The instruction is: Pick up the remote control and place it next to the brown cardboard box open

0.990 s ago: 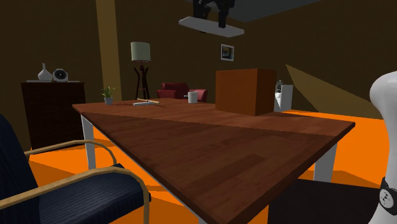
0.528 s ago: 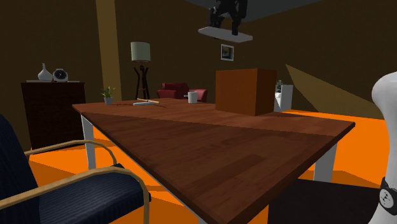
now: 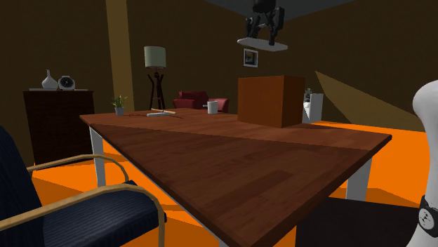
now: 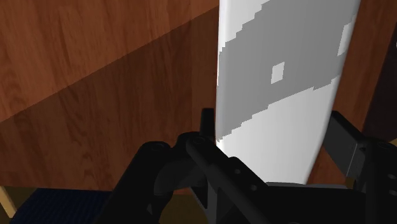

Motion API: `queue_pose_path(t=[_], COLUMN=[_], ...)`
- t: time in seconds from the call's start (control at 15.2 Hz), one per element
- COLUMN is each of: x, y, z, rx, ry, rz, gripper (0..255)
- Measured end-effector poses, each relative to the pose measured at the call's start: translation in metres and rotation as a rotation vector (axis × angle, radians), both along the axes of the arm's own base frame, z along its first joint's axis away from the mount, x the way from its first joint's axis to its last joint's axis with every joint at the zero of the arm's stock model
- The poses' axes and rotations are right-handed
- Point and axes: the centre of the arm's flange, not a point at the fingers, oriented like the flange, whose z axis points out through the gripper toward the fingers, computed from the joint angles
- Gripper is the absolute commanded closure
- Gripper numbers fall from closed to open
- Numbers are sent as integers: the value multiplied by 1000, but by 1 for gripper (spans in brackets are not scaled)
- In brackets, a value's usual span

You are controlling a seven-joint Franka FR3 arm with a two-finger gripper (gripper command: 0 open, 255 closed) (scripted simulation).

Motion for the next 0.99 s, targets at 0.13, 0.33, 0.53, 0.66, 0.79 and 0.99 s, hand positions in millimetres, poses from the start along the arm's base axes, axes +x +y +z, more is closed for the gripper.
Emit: queue_pose_path(t=[0.13, 0.33, 0.53, 0.66, 0.79, 0.99], x=[-6, -17, -32, -41, -50, -63], y=[-25, -60, -101, -127, -151, -190], z=[-1, -5, -1, 0, -2, 1], rx=[0, 1, 0, 0, 0, -1], ry=[1, 0, 1, 1, 1, 2], rz=[0, 0, -1, -2, -1, -4], gripper=[255, 255, 255, 255, 255, 255])
